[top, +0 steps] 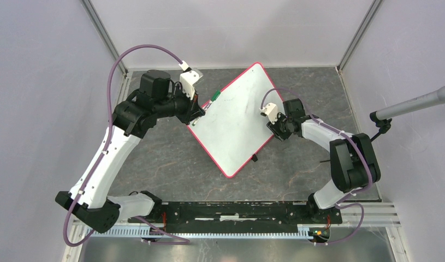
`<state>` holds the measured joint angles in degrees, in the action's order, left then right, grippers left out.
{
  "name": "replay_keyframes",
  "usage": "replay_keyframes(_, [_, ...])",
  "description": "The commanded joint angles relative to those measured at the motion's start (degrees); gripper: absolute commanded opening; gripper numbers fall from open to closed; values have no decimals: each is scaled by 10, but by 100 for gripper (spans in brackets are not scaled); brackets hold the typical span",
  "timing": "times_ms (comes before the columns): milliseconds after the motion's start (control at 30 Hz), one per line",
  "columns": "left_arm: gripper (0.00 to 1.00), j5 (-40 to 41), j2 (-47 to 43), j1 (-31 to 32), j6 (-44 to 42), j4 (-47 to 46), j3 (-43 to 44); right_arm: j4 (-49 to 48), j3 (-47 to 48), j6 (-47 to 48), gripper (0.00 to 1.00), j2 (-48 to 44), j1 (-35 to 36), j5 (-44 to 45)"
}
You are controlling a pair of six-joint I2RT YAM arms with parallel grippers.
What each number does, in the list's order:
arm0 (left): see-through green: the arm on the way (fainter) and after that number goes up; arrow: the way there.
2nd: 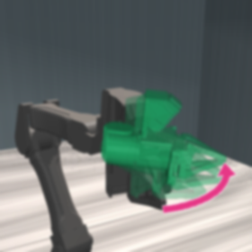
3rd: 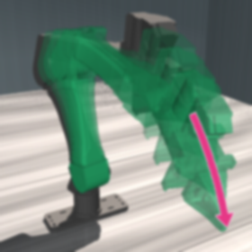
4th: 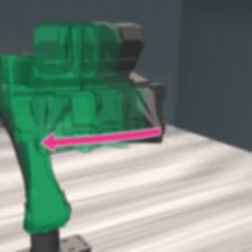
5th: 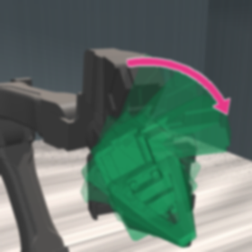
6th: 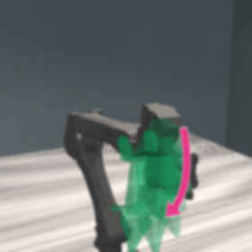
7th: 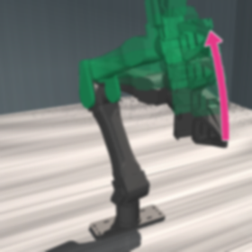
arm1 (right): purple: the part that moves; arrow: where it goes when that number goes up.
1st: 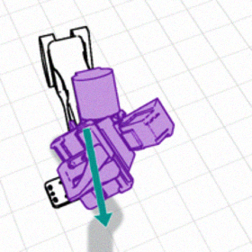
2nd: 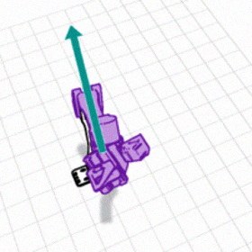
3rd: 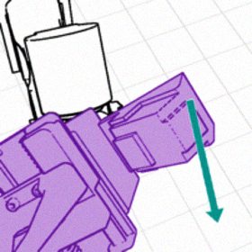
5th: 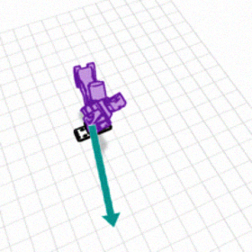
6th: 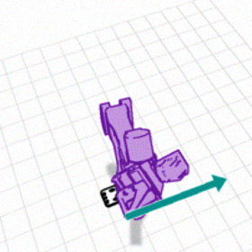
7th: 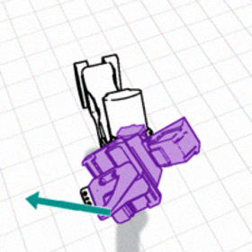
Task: Write a sentence on the whiteboard
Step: Pick up the whiteboard marker at the center of the board.
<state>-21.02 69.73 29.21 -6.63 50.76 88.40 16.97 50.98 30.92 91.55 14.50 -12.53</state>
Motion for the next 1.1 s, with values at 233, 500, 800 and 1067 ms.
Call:
replay_keyframes(233, [2,3,-8,-4,25,-38,-2,-21,-78,-55,0,-71,8,-53])
replay_keyframes(500, [2,2,-12,-5,42,-56,-22,-45,-161,-96,0,-145,58,-40])
replay_keyframes(800, [2,8,-14,-5,50,-60,-29,-39,-185,-142,7,-186,118,-48])
replay_keyframes(1067, [2,7,-14,-7,51,-63,-35,8,-163,-160,26,-164,127,-75])
